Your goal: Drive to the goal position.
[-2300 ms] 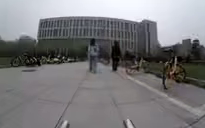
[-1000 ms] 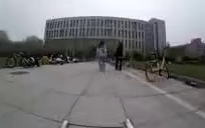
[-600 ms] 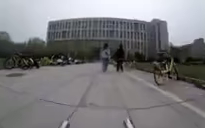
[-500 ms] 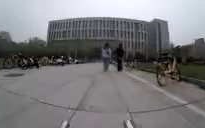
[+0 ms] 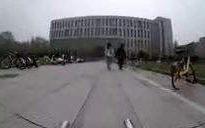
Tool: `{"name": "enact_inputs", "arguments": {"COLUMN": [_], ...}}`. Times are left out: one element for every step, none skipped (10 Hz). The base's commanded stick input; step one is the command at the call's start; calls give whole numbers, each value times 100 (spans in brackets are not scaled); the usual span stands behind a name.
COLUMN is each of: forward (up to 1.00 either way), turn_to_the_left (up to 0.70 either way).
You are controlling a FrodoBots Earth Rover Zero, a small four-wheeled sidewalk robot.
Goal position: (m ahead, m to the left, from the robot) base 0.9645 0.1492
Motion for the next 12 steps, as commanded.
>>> {"name": "enact_inputs", "arguments": {"forward": [100, 100, 100, 100, 100, 100, 100, 100, 100, 100, 100, 100], "turn_to_the_left": [2, 2, 2, 2, 2, 2, 2, 2, 2, 2, 2, 2]}}
